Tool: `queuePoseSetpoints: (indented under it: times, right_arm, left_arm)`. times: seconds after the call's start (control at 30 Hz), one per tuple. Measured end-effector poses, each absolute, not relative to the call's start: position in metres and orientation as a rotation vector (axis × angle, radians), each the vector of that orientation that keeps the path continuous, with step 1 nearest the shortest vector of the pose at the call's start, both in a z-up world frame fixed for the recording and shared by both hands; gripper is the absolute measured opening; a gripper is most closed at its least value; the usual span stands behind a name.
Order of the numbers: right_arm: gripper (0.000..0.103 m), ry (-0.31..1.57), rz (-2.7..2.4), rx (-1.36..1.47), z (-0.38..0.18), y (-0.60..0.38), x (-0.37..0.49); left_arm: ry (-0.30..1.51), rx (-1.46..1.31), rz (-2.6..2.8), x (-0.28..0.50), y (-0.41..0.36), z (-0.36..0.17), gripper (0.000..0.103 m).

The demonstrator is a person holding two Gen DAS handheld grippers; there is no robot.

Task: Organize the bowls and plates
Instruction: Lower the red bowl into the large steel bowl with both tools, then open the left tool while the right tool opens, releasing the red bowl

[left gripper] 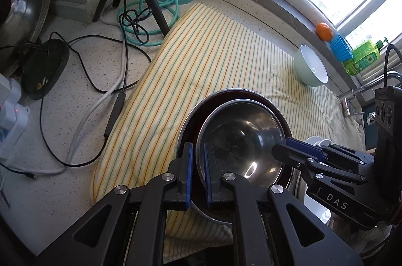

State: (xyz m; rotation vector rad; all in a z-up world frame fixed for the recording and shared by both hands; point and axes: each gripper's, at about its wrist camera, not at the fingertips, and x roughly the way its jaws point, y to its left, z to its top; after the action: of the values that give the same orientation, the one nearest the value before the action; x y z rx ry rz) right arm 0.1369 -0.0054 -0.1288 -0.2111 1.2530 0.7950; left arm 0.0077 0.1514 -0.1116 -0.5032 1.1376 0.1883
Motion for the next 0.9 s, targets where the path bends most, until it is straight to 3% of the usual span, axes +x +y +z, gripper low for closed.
queuePoseSetpoints:
  times: [0.9]
  right_arm:
    - [0.018,1.14,0.708,-0.025,-0.072,-0.105,0.181]
  left_arm:
    - [1.055,-0.525,0.08,0.045,0.106,-0.074,0.007]
